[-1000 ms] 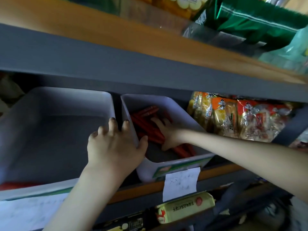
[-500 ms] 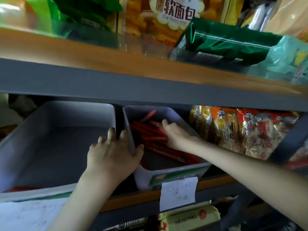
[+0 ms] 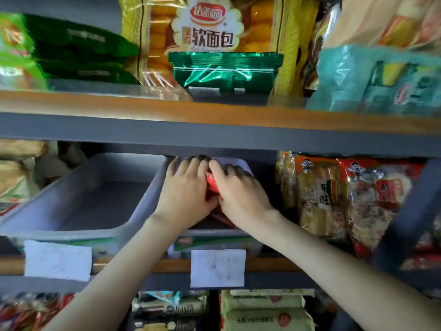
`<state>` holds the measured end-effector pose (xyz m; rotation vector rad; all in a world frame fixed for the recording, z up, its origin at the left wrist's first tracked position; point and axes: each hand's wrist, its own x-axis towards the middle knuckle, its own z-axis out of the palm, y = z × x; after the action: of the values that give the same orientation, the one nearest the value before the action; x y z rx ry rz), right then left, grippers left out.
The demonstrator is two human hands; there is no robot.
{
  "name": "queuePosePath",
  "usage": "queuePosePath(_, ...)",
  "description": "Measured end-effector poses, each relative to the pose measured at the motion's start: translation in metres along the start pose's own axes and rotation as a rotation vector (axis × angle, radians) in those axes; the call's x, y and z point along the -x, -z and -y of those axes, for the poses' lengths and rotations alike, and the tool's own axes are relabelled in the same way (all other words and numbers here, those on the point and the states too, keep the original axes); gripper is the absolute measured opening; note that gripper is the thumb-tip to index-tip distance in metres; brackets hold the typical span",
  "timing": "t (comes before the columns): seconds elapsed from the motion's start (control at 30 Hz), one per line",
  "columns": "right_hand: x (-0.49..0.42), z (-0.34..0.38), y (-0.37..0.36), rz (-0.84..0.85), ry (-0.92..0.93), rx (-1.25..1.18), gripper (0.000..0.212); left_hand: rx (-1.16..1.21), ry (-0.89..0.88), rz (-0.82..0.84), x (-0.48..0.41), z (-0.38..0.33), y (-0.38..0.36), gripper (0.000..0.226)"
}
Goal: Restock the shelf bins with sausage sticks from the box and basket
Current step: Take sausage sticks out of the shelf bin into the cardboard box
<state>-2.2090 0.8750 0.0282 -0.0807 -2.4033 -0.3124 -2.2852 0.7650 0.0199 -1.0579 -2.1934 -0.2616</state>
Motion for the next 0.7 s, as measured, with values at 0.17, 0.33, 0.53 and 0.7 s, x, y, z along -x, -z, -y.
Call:
queuePosePath(0.17, 0.004, -0.009, -0.006, -0.153, 0.052, -0.081, 0.044, -0.185, -0.001, -0.137, -0.008, -0.007, 0.004, 0.019)
queuePosePath(0.33, 0.013, 0.002, 0.008, -0.313, 0.118, -0.08, 0.024, -0.406, -0.058, -0.263, 0.017, -0.006, 0.032, 0.015)
queuePosePath(0.53, 0.023, 0.05, 0.036, -0.447, 0.389, -0.227, 0.011, -0.515, 0.068, -0.336, 0.092, 0.001, 0.092, 0.018)
queuePosePath(0.7, 0.044, 0.137, 0.04, -0.512, 0.543, -0.422, 0.026, -0.61, 0.197, -0.163, 0.19, 0.03, 0.125, 0.011)
